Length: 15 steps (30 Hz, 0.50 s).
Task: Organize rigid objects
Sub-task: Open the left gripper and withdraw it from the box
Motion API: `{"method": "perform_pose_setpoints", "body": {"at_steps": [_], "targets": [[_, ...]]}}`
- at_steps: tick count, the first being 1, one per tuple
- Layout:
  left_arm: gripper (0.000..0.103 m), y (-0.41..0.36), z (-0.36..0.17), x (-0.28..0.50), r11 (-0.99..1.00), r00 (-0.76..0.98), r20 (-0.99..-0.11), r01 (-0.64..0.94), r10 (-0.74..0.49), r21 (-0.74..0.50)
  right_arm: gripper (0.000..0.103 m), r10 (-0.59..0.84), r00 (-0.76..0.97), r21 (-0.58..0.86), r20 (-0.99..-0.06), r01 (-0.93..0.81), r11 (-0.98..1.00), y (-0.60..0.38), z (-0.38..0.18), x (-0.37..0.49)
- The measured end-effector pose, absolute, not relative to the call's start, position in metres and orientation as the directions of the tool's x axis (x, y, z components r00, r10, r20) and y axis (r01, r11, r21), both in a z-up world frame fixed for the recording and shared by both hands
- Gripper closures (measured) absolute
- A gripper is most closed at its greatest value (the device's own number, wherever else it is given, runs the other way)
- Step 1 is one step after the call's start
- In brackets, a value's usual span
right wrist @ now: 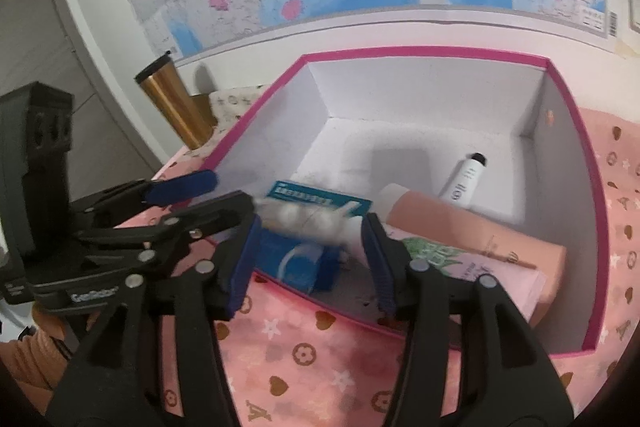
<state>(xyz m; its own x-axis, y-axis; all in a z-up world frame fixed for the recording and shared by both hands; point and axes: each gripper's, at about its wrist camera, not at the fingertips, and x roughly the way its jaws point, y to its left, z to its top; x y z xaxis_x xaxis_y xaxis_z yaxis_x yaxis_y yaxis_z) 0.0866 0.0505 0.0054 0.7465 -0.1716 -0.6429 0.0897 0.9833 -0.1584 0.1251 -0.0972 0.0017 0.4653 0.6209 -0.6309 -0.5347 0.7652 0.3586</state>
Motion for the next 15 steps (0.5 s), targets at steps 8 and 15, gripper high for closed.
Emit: {"method": "perform_pose_setpoints", "body": {"at_steps": [8, 15], "targets": [[0.0, 0.047, 0.014, 0.04, 0.991, 0.827, -0.547, 0.09, -0.132, -0.103, 0.03, 0.595, 0.562, 0.281, -0.575, -0.547, 0.789, -0.121, 0.013, 0.084], [0.0, 0.042, 0.004, 0.013, 0.997, 0.836, -0.546, 0.035, -0.065, -0.064, 0.0, 0.487, 0.704, 0.152, -0.517, -0.484, 0.861, -0.136, 0.012, 0.029]]}}
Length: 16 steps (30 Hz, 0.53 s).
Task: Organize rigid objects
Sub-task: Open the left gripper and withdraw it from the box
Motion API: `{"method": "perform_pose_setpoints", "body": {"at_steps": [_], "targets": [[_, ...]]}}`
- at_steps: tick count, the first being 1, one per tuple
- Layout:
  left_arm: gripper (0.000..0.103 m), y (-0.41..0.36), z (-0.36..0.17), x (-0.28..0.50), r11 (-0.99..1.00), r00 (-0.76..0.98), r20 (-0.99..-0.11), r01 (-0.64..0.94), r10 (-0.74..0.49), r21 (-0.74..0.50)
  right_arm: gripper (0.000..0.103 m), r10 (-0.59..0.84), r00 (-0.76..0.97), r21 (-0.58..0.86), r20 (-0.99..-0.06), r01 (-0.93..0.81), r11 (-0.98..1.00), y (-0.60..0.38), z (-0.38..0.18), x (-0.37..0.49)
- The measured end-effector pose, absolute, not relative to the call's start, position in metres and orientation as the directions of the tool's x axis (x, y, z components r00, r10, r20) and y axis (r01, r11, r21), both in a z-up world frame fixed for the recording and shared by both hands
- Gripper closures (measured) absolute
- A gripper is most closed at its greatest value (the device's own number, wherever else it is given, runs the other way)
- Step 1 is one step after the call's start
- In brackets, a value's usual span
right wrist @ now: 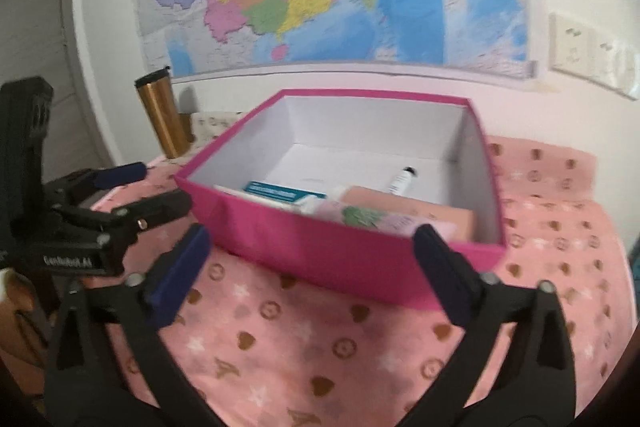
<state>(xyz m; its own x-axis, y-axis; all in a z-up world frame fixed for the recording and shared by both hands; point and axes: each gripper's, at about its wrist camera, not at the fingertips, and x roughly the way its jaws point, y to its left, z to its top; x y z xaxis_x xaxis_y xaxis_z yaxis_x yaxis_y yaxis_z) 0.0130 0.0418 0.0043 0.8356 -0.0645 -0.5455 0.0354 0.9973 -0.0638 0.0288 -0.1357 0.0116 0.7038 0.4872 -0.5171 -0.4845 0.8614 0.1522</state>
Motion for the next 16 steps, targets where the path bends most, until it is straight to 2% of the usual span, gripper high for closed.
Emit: {"method": "perform_pose_setpoints", "body": {"at_steps": [4, 13, 16], "targets": [[0.0, 0.039, -0.006, 0.003, 0.999, 0.822, -0.568, 0.007, -0.034, -0.05, 0.0, 0.423, 0.733, 0.117, -0.532, -0.431, 0.895, -0.14, -0.002, 0.012], [0.0, 0.026, -0.017, -0.016, 0.999, 0.82, -0.571, -0.038, 0.043, 0.02, 0.0, 0.397, 0.738, 0.129, -0.545, -0.394, 0.91, -0.145, -0.012, -0.001], [0.0, 0.023, -0.02, -0.017, 0.999, 0.815, -0.579, -0.026, 0.032, 0.019, 0.0, 0.397, 0.735, 0.128, -0.55, -0.395, 0.91, -0.144, -0.014, -0.006]]}}
